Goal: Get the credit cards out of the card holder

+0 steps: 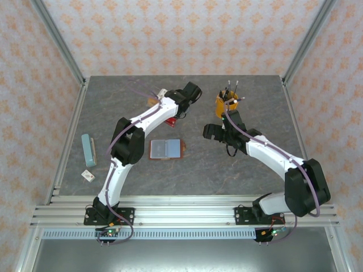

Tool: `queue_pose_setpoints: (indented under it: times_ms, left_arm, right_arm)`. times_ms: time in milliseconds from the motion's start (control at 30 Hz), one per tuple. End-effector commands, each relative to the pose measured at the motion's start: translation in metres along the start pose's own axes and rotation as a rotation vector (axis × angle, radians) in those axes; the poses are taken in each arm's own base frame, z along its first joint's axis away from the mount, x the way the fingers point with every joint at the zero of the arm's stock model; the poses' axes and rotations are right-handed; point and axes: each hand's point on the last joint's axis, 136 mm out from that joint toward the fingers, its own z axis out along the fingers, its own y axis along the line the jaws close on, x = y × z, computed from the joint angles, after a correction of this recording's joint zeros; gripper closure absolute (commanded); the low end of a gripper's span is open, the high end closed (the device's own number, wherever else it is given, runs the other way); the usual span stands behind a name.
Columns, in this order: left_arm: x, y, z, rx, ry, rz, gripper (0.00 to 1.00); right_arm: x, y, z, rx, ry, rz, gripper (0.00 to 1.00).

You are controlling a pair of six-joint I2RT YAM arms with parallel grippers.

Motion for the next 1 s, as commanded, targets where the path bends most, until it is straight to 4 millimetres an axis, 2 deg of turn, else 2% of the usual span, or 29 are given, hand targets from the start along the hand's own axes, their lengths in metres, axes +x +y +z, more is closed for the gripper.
queue_pose_setpoints:
  times_ms: [0,333,500,700,867,967]
  left_arm:
    - [-0.008,-0.003,-0.001,-0.006,-0.014,-0.014,0.84]
    - [-0.013,-0.013,-0.010,0.028,-0.008,0.015,0.79]
    - [-0.020,-0.025,-0.018,0.057,-0.010,0.082,0.79]
    - [-0.017,-0.041,-0.017,0.112,0.050,0.174,0.80]
    - [-0.025,-0.053,-0.035,0.152,0.064,0.283,0.80]
    - [-0.034,-0.051,-0.051,0.166,0.064,0.362,0.78]
  right_arm:
    - [-0.008,0.000,-0.001,0.016,-0.010,-0.015,0.00]
    - [-0.006,0.000,0.002,0.014,-0.001,-0.015,0.00]
    - [-0.006,-0.001,0.002,0.020,-0.001,-0.013,0.00]
    - [-0.005,-0.001,0.004,0.018,0.003,-0.012,0.00]
    - [-0.005,0.000,0.004,0.017,0.005,-0.019,0.00]
    - [-0.004,0.002,0.004,0.006,0.009,-0.026,0.00]
